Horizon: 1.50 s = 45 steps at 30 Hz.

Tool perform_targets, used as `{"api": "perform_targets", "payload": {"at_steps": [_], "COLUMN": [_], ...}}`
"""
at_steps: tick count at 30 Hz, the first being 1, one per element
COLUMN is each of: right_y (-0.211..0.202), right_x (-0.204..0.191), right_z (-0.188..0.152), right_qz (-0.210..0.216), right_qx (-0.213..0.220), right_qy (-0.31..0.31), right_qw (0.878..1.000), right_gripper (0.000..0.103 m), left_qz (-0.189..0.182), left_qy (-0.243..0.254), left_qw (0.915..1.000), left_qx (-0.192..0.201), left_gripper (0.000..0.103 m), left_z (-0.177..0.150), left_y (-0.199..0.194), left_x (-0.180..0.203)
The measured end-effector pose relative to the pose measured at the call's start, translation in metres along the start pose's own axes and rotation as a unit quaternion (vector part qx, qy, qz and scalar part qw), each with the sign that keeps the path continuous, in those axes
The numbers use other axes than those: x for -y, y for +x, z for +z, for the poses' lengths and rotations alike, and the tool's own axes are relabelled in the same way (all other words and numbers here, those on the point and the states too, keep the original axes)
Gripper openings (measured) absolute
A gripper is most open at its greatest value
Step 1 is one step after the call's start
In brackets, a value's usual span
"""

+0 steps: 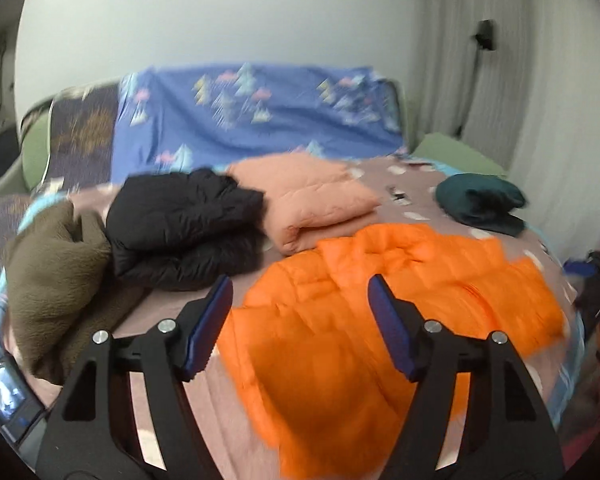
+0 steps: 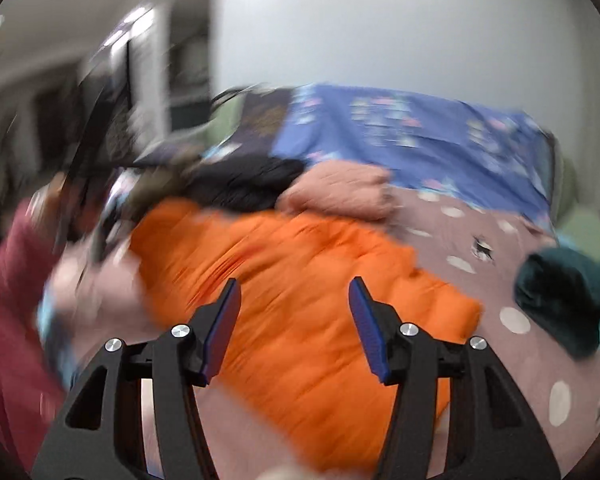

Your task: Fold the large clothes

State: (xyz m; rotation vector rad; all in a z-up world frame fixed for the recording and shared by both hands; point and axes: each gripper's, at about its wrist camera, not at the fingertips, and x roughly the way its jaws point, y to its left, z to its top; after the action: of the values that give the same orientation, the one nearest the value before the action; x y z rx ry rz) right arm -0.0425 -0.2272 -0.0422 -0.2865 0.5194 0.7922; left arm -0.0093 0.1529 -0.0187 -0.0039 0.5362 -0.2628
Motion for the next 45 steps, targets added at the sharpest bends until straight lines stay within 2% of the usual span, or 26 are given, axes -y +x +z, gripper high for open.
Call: {"api": "perform_targets", "payload": {"at_steps": [1, 2, 4, 6, 9, 12, 13, 14, 16, 17, 19, 22, 23, 26, 29, 30, 31, 32, 33, 34, 35, 39, 40, 41, 43, 45], "right_y": [0.004, 0.010, 0.035, 0.056, 0.083, 0.105, 0.113, 0.118, 0.117, 0.114, 0.114, 0.123, 0.125, 0.139, 0.151, 0.153, 0.151, 0.146, 0.137, 0.121, 0.110, 0.047, 0.039, 0.039, 0.060, 0.103], "right_x": [-0.015, -0.026, -0.042, -0.047, -0.052, -0.057, -0.051, -0.044, -0.018, -0.005, 0.014, 0.063, 0.076, 0.106, 0.122, 0.124, 0.118, 0.113, 0.107, 0.105, 0.105, 0.121, 0.122, 0.121, 0.117, 0.130], "right_z": [-0.010, -0.015, -0.024, -0.025, -0.024, -0.029, -0.026, -0.021, -0.005, 0.005, 0.021, 0.046, 0.051, 0.066, 0.078, 0.083, 0.085, 0.086, 0.089, 0.095, 0.096, 0.091, 0.087, 0.080, 0.068, 0.046], "right_qz": [0.016, 0.021, -0.001, -0.038, -0.053, -0.067, -0.077, -0.081, -0.059, -0.054, -0.063, -0.054, -0.056, -0.061, -0.045, -0.040, -0.041, -0.054, -0.082, -0.116, -0.120, -0.113, -0.105, -0.091, -0.098, -0.153], "right_qx": [-0.021, -0.039, -0.084, -0.086, -0.078, -0.096, -0.101, -0.104, -0.081, -0.063, -0.045, -0.032, -0.028, -0.036, -0.049, -0.051, -0.055, -0.055, -0.044, -0.010, 0.012, 0.104, 0.112, 0.105, 0.058, -0.023], "right_qy": [-0.021, -0.036, -0.062, -0.095, -0.146, -0.182, -0.184, -0.169, -0.103, -0.079, -0.047, 0.031, 0.049, 0.092, 0.114, 0.111, 0.105, 0.095, 0.082, 0.073, 0.076, 0.157, 0.171, 0.175, 0.169, 0.192], "right_qw": [0.999, 0.998, 0.994, 0.991, 0.985, 0.976, 0.975, 0.977, 0.990, 0.993, 0.996, 0.998, 0.997, 0.993, 0.991, 0.992, 0.992, 0.992, 0.992, 0.991, 0.990, 0.976, 0.973, 0.975, 0.979, 0.969], "right_gripper": [0.053, 0.040, 0.026, 0.026, 0.034, 0.036, 0.029, 0.002, 0.002, 0.001, 0.001, 0.001, 0.001, 0.002, 0.009, 0.009, 0.017, 0.037, 0.047, 0.059, 0.061, 0.061, 0.054, 0.042, 0.038, 0.038], "left_qz": [-0.008, -0.017, -0.043, -0.073, -0.122, -0.172, -0.185, -0.186, -0.181, -0.178, -0.168, -0.154, -0.157, -0.178, -0.156, -0.145, -0.132, -0.116, -0.098, -0.091, -0.081, -0.040, -0.036, -0.030, 0.003, 0.011], "left_qy": [0.018, 0.030, 0.055, 0.072, 0.083, 0.103, 0.105, 0.113, 0.120, 0.110, 0.114, 0.111, 0.108, 0.077, 0.097, 0.093, 0.088, 0.087, 0.092, 0.095, 0.092, 0.061, 0.054, 0.039, -0.002, -0.049], "left_qw": [0.9998, 0.9994, 0.9972, 0.9922, 0.9806, 0.9694, 0.9661, 0.9634, 0.9574, 0.9524, 0.9493, 0.9363, 0.9421, 0.9470, 0.9686, 0.9767, 0.9822, 0.9863, 0.9891, 0.9899, 0.9911, 0.9953, 0.9957, 0.9959, 0.9945, 0.9897], "left_qx": [0.001, -0.004, -0.029, -0.070, -0.129, -0.141, -0.146, -0.156, -0.190, -0.222, -0.240, -0.295, -0.276, -0.256, -0.168, -0.127, -0.100, -0.079, -0.060, -0.054, -0.052, -0.064, -0.066, -0.076, -0.105, -0.134], "left_gripper": [0.069, 0.062, 0.048, 0.041, 0.044, 0.052, 0.051, 0.049, 0.000, 0.000, 0.000, 0.000, 0.000, 0.000, 0.003, 0.012, 0.024, 0.028, 0.028, 0.028, 0.028, 0.028, 0.028, 0.030, 0.031, 0.031], "left_z": [-0.007, -0.013, -0.027, -0.044, -0.068, -0.080, -0.083, -0.087, -0.094, -0.101, -0.116, -0.152, -0.157, -0.147, -0.104, -0.084, -0.069, -0.057, -0.043, -0.035, -0.022, 0.008, 0.011, 0.015, 0.016, 0.006], "left_y": [-0.011, -0.017, -0.021, -0.016, -0.002, 0.004, 0.008, 0.015, 0.034, 0.049, 0.060, 0.078, 0.073, 0.051, 0.007, -0.008, -0.016, -0.018, -0.015, -0.011, 0.002, 0.063, 0.075, 0.098, 0.140, 0.171], "left_x": [0.006, 0.013, 0.027, 0.043, 0.070, 0.094, 0.099, 0.106, 0.112, 0.111, 0.110, 0.105, 0.102, 0.092, 0.086, 0.080, 0.075, 0.072, 0.069, 0.069, 0.066, 0.049, 0.044, 0.039, 0.025, 0.012]}}
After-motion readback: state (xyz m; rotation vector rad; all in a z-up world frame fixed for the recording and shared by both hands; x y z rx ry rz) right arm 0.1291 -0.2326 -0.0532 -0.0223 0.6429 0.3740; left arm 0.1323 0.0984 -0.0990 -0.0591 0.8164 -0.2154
